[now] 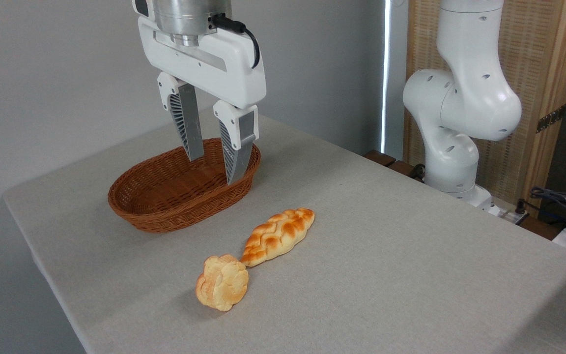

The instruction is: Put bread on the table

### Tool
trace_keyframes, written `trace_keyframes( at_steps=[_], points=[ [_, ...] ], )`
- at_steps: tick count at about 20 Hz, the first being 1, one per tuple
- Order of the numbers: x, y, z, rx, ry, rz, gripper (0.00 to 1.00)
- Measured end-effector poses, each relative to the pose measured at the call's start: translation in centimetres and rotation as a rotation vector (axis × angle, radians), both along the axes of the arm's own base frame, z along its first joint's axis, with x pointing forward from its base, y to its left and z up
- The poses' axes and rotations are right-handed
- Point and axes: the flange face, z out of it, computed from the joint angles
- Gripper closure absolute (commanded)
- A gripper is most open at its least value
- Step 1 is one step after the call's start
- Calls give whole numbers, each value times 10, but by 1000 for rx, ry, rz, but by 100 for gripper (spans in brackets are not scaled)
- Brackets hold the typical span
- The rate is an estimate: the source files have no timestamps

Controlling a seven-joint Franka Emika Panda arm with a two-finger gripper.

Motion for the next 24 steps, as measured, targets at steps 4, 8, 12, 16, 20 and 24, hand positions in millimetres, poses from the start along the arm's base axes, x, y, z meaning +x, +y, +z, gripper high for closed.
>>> trace_keyframes(
  at_steps=[4,8,12,16,20,24],
  points=[
    [0,-12,0,1,1,-21,0],
    [-1,-19,-2,42,2,-42,0],
    [-1,-25,-3,70,3,-57,0],
    [0,-22,-4,109,2,-59,0],
    [0,-20,-4,112,2,-56,0],
    [0,-17,-4,112,3,-50,0]
  ],
)
